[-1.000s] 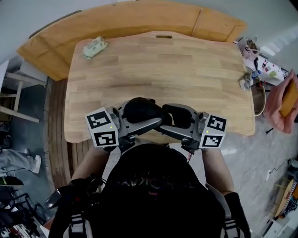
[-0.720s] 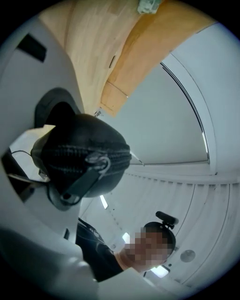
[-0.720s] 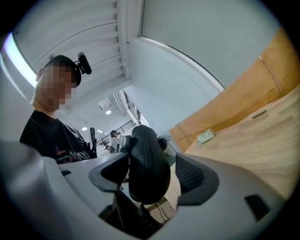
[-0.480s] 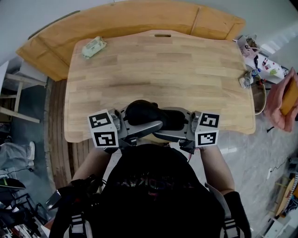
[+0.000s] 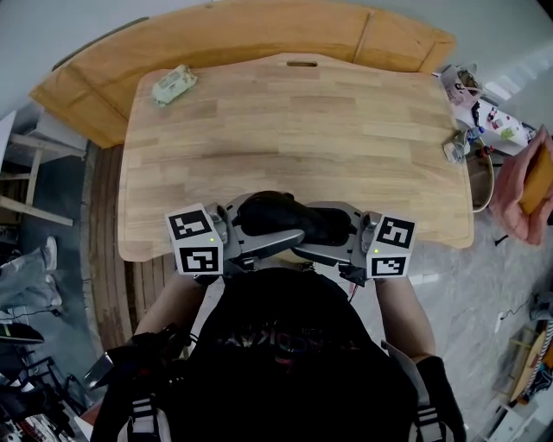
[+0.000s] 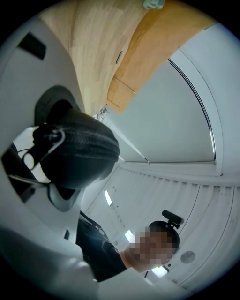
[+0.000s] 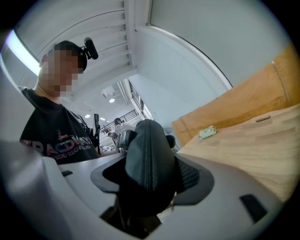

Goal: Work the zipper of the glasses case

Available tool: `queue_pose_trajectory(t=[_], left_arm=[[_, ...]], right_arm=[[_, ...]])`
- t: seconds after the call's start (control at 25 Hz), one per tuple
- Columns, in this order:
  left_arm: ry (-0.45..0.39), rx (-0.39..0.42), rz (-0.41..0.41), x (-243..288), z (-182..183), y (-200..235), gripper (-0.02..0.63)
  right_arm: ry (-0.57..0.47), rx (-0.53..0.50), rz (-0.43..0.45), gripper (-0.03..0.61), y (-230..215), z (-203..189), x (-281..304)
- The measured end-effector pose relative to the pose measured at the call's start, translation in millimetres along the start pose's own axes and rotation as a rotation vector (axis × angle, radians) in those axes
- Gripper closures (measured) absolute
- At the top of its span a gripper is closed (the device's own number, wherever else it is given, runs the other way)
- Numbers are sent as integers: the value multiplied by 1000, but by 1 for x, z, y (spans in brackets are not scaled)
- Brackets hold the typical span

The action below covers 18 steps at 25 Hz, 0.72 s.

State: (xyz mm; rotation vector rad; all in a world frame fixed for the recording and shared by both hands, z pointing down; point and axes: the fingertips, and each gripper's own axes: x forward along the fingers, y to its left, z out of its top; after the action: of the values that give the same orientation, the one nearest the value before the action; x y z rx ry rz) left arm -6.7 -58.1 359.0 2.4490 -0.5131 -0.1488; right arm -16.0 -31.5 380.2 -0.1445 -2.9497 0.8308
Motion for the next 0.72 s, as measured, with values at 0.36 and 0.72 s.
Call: queue_pose_trajectory(t=[0.36, 0.72], left_arm=[[-58, -68, 113, -22, 4, 28, 315], [24, -182, 226, -19, -37, 52, 601]], right_arm=[[-14, -74, -191, 292, -34, 7, -53], [356, -684, -834, 291, -164, -6, -115]])
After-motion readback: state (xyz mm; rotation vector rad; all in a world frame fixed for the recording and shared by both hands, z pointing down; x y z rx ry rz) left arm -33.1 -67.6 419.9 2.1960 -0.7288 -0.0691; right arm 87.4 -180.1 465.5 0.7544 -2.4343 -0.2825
